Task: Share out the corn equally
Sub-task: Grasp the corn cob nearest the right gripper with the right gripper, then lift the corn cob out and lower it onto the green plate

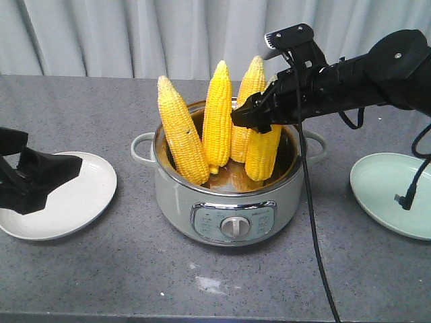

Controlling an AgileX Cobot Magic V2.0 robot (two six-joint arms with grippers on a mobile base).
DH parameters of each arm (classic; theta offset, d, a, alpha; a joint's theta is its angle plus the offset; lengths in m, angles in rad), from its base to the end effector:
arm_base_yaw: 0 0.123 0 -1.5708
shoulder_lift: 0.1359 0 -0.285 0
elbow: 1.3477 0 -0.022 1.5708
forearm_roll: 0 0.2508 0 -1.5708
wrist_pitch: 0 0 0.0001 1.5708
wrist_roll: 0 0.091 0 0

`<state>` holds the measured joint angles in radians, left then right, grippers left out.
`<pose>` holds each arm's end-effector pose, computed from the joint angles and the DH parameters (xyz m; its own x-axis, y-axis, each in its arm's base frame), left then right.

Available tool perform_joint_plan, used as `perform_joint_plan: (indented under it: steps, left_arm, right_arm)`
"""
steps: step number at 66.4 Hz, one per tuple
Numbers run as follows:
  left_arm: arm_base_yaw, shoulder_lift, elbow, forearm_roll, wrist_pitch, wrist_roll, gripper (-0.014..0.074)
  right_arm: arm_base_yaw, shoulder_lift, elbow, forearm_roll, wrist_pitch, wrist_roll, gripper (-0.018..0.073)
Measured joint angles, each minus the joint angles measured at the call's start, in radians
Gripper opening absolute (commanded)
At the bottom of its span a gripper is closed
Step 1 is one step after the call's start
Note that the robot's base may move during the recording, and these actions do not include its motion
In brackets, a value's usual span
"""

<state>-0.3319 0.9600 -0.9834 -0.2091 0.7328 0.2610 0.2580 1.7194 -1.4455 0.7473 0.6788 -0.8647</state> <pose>0.1758 -0.0740 0.3742 -0.4947 0.2798 -0.8228 0.4845 0.8748 0.0062 0.3694 0.1377 0.3172 -0.4915 -0.3520 -0.7966 -0.6769 0.7299 0.0952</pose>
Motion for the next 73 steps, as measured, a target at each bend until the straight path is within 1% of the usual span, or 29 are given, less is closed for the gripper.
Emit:
perform_joint_plan:
  steps: [8, 15, 40, 73]
  left_arm:
    - [0.0, 0.0, 0.0, 0.0, 0.0, 0.0, 0.058]
    - [0.0, 0.0, 0.0, 0.0, 0.0, 0.0, 0.058]
    - [0.0, 0.0, 0.0, 0.0, 0.0, 0.0, 0.058]
    - [0.0, 0.0, 0.0, 0.0, 0.0, 0.0, 0.058]
  right_arm:
    - [0.0, 0.0, 0.0, 0.0, 0.01, 0.0, 0.0253]
    - [0.0, 0.0, 0.0, 0.0, 0.018, 0.0, 0.0209]
    - [0.0, -0.026, -0.001, -0.006, 0.047, 0.007, 0.0215]
    - [-0.004, -0.237, -0.001, -0.006, 0.046, 0.019, 0.0225]
